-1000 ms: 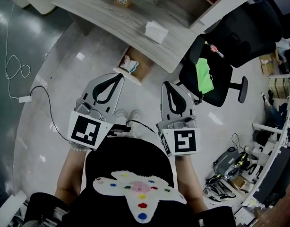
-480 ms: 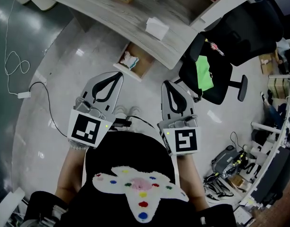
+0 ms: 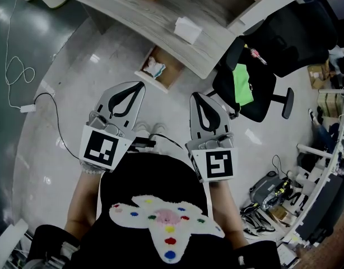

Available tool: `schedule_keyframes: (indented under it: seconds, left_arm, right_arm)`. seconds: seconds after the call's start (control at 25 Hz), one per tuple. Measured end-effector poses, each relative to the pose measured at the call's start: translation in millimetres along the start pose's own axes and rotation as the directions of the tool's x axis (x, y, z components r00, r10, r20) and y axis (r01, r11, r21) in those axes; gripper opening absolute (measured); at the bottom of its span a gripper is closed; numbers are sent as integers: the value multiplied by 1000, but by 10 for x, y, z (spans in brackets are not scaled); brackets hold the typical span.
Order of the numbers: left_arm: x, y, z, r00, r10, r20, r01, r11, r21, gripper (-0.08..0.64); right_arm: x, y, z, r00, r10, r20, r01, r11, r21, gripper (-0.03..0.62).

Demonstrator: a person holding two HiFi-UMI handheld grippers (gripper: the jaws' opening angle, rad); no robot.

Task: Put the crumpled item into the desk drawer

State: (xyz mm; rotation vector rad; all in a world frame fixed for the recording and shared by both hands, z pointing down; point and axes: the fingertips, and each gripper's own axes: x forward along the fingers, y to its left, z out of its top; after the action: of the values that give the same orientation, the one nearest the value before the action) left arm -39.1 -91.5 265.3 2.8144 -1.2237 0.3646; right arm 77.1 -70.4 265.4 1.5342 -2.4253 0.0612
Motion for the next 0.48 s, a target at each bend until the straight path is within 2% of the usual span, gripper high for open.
schedule_keyframes:
  seconds: [0.48]
  left_arm:
    - [-1, -14, 4, 1000, 1, 12, -1, 1000, -1, 12]
  right_arm:
    - [45, -3, 69, 1000, -9, 26, 9, 1000, 11, 3]
